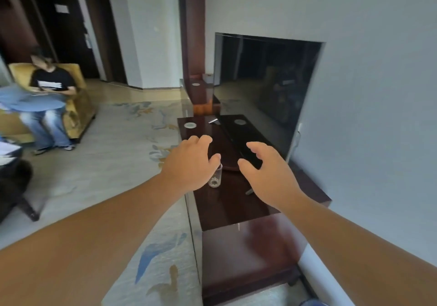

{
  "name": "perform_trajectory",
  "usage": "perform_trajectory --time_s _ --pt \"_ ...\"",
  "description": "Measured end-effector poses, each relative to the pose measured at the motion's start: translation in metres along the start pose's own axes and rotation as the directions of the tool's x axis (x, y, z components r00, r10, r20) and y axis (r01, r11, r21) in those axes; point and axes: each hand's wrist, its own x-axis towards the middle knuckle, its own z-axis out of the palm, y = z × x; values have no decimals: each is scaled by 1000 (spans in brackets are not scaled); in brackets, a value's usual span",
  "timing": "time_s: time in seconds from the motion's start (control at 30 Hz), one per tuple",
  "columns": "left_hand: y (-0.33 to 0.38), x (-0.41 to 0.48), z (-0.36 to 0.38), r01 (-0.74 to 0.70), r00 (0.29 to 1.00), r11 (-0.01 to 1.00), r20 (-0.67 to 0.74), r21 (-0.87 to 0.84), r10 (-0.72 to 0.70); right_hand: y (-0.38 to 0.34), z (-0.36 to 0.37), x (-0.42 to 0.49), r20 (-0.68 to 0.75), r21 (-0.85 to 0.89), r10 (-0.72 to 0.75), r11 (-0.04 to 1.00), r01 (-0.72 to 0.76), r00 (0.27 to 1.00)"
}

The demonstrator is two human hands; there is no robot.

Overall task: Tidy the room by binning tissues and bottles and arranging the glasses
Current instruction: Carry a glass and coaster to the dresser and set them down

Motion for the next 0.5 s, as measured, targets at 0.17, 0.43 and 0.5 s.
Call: perform_trajectory --time_s 0.17,0.43,0.5 --pt "-60 2 -23 103 995 994 -15 22 -103 -43 37 27 52 18 -61 998 60 997" --pt "-183 11 -58 169 985 985 -29 41 -168 -118 122 69 98 72 -118 991 111 988" --pt "-213 16 -63 186 982 981 -22 49 -185 -128 141 80 111 87 -108 991 99 988"
